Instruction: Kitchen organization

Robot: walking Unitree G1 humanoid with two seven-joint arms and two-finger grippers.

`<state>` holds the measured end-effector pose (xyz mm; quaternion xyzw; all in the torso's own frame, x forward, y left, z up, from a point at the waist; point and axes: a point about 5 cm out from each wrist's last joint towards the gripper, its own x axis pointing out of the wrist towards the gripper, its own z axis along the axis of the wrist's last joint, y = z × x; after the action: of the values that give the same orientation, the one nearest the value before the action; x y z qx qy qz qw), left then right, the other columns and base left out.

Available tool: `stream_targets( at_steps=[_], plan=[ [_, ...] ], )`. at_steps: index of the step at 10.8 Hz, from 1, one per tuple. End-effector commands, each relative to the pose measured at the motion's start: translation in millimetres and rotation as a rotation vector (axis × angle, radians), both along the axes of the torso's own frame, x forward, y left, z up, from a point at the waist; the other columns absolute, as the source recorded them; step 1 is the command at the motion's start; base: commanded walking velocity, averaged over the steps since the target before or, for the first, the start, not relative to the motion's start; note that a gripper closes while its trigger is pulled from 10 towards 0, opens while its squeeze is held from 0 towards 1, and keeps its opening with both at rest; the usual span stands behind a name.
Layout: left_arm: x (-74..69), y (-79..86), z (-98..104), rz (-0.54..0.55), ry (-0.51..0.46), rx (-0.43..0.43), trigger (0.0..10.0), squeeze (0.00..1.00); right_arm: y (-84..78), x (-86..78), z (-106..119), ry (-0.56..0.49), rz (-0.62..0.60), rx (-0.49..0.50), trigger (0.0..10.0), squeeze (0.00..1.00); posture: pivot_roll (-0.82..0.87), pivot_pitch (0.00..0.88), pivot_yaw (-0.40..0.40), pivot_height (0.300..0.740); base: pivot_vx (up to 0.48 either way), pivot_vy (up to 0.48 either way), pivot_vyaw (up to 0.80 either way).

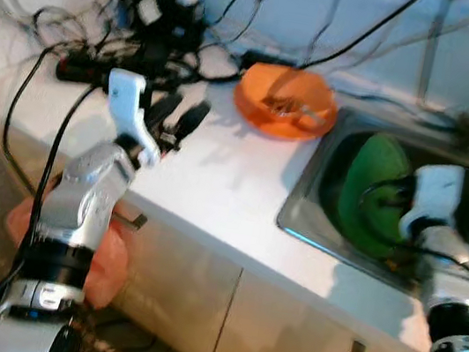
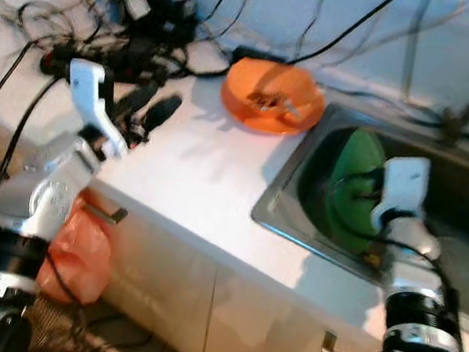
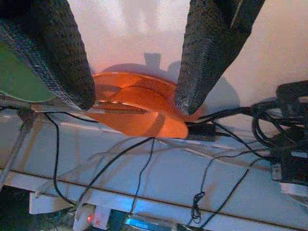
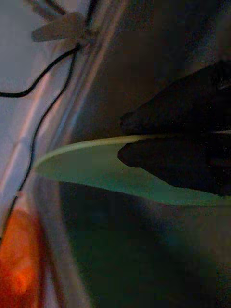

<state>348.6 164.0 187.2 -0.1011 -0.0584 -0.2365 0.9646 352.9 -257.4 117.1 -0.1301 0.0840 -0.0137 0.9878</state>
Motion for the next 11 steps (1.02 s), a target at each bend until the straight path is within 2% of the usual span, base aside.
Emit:
stream_targets(
  at_steps=[1, 4, 5, 6, 7, 8, 9, 10, 11],
  plan=[
    [-0.2, -1.0, -2.7, 0.008, 0.009, 0.007, 10.0, 0.00, 6.8, -10.3, -31.0, 0.159, 0.024, 0.008, 10.0, 0.00, 0.08, 0.000, 0.006, 0.740, 0.000, 0.000, 0.00],
    [-1.8, -2.5, -5.5, 0.010, 0.014, 0.004, 10.0, 0.00, 10.1, -6.7, -27.7, 0.155, 0.040, -0.001, 10.0, 0.00, 0.09, 0.000, 0.002, 0.740, 0.000, 0.000, 0.00],
    [-1.9, -2.1, -6.2, 0.015, 0.016, 0.001, 10.0, 0.00, 11.4, -4.4, -24.3, 0.137, 0.032, 0.012, 10.0, 0.60, 0.09, 0.000, 0.000, 0.740, 0.000, 0.000, 0.00],
    [-2.0, -2.0, -6.5, 0.017, 0.017, 0.001, 10.0, 0.00, 11.6, -3.5, -22.5, 0.121, 0.023, 0.021, 10.0, 0.60, 0.09, 0.000, 0.000, 0.740, 0.000, 0.000, 0.00],
    [-2.3, -2.2, -6.7, 0.019, 0.017, -0.001, 10.0, 0.00, 12.4, -1.3, -17.6, 0.089, 0.023, 0.038, 10.0, 0.97, 0.09, 0.000, -0.002, 0.740, 0.000, 0.000, 0.00],
    [-2.5, -2.5, -6.7, 0.020, 0.017, -0.004, 10.0, 0.00, 12.5, 1.3, -10.9, 0.045, 0.018, 0.030, 10.0, 0.84, 0.09, 0.000, -0.004, 0.740, 0.000, 0.000, 0.00],
    [-2.7, -2.3, -7.2, 0.023, 0.017, -0.005, 10.0, 0.00, 12.3, 3.3, -5.2, 0.011, 0.012, 0.039, 10.0, 0.00, 0.08, 0.000, -0.007, 0.740, 0.000, 0.000, 0.00],
    [-2.7, -1.9, -7.4, 0.026, 0.016, -0.007, 10.0, 0.00, 13.3, 4.8, -0.6, -0.019, 0.013, 0.046, 10.0, 0.00, 0.08, 0.000, -0.007, 0.740, 0.000, 0.000, 0.00],
    [-3.2, -2.4, -6.9, 0.030, 0.013, -0.011, 10.0, 0.00, 14.4, 7.1, 7.4, -0.064, 0.025, 0.086, 10.0, 0.27, 0.09, 0.000, -0.013, 0.740, 0.000, 0.000, 0.00]
  ],
)
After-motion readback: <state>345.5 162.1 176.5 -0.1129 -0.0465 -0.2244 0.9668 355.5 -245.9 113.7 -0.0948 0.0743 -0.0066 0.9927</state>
